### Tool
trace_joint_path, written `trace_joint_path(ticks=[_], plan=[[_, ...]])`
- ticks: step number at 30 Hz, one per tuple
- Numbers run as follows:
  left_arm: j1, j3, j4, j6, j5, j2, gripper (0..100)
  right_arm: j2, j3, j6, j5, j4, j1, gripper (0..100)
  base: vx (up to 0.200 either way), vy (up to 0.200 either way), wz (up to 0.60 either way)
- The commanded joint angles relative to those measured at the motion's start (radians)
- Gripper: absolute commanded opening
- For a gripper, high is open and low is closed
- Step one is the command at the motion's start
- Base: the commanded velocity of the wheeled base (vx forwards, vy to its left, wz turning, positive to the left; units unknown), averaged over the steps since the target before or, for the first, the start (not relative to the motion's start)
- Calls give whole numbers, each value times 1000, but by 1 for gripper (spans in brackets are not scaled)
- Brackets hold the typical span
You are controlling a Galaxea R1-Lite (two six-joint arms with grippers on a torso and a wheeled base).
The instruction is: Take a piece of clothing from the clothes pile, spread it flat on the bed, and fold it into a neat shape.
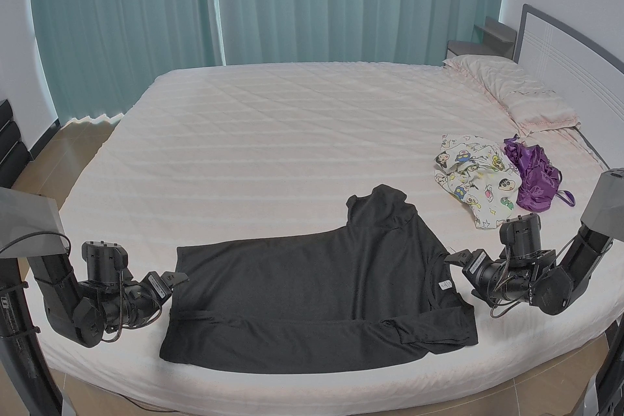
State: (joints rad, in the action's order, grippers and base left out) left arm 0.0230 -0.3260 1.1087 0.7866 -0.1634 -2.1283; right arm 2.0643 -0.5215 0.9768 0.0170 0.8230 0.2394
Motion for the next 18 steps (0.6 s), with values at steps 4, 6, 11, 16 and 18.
trace_joint_path(ticks=[4,6,11,16,18], plan=[[20,44,3,-122,-11,-61,100,4,21,-13,0,1,20,100,0,0,0],[20,51,3,-164,-28,-65,100,10,23,-15,0,1,24,100,0,0,0],[22,42,13,-205,-36,-67,100,19,24,-24,0,1,24,100,0,0,0],[22,24,14,-259,-30,-116,100,19,24,-26,1,1,24,100,0,0,0],[22,-4,16,-285,-24,-165,100,20,26,-26,1,1,24,100,0,0,0]])
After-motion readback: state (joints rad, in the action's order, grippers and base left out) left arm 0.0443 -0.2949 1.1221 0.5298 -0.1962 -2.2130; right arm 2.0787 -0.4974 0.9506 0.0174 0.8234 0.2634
